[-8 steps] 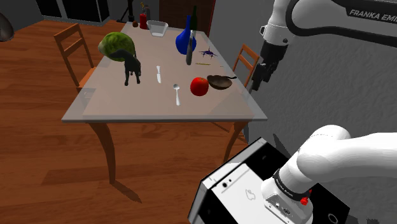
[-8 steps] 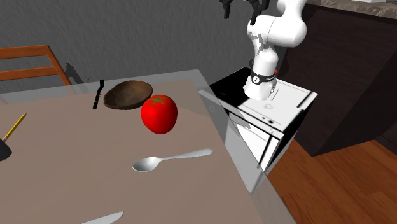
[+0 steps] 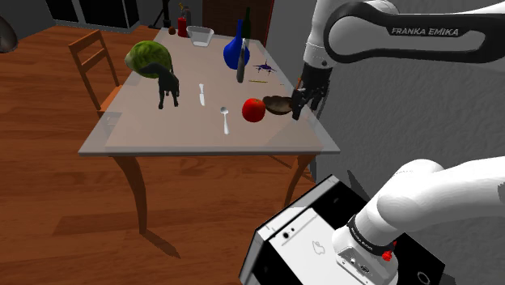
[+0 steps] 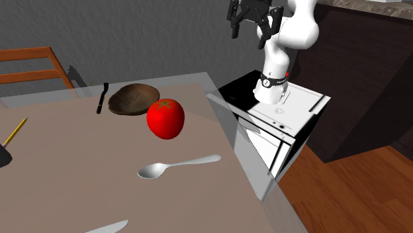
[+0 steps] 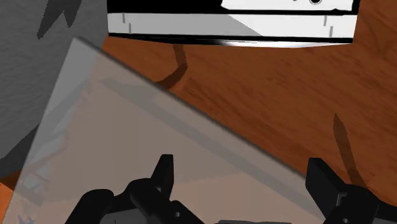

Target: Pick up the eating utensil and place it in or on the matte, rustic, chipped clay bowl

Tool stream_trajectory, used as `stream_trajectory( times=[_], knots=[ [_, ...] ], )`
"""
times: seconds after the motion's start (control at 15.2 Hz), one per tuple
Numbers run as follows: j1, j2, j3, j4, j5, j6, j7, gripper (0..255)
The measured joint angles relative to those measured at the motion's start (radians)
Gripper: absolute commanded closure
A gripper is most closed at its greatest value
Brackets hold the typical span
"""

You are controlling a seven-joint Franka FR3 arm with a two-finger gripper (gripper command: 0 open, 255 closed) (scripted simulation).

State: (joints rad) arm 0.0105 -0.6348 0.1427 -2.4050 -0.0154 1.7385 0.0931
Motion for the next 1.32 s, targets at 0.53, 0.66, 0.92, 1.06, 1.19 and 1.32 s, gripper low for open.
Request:
stream_trajectory(
  times=[0.53, 0.66, 0.92, 1.06, 1.19, 1.32],
  knots=[
    [-0.040, 0.277, 0.115, 0.098, -0.024, 0.199, 0.247, 0],
    [-0.049, 0.344, 0.140, 0.136, -0.043, 0.231, 0.314, 0],
    [-0.066, 0.508, 0.178, 0.238, -0.106, 0.290, 0.450, 0],
    [-0.066, 0.595, 0.193, 0.298, -0.146, 0.311, 0.525, 0],
    [-0.064, 0.677, 0.199, 0.378, -0.186, 0.307, 0.589, 0],
    [-0.059, 0.760, 0.195, 0.437, -0.229, 0.326, 0.650, 0]
  ],
)
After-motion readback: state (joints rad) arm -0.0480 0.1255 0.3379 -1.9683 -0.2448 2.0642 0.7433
